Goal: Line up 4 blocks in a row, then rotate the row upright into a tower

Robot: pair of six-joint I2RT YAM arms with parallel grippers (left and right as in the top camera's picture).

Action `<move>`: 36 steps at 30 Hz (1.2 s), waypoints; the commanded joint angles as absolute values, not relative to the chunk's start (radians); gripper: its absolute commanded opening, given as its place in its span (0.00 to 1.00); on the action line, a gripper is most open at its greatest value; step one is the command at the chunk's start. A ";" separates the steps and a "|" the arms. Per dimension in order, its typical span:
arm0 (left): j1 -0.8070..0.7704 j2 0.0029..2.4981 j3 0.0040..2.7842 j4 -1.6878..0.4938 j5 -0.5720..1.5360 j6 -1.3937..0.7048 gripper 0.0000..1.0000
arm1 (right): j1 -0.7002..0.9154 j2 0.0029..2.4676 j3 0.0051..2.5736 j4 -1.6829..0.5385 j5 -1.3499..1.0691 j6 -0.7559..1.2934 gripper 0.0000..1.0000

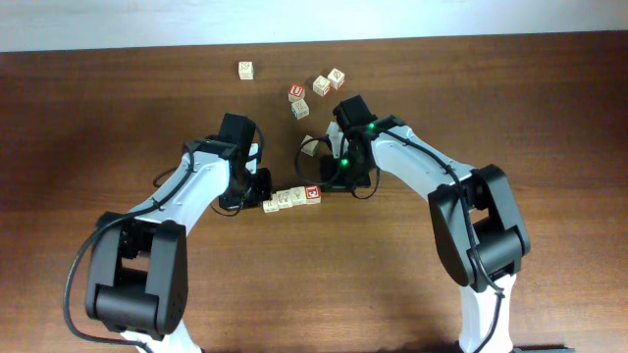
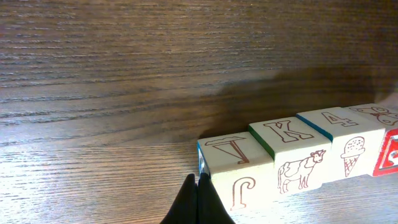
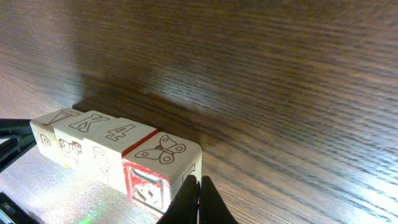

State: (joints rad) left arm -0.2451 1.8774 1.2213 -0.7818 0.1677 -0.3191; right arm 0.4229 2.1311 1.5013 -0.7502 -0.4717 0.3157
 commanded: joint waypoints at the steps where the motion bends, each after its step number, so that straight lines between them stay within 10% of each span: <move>1: -0.249 1.883 1.231 -0.779 0.180 -0.334 0.00 | 0.433 2.152 1.490 -0.746 -0.468 0.323 0.04; 36: -0.249 1.883 1.231 -0.779 0.180 -0.333 0.00 | 0.463 2.094 1.477 -0.724 -0.620 0.273 0.04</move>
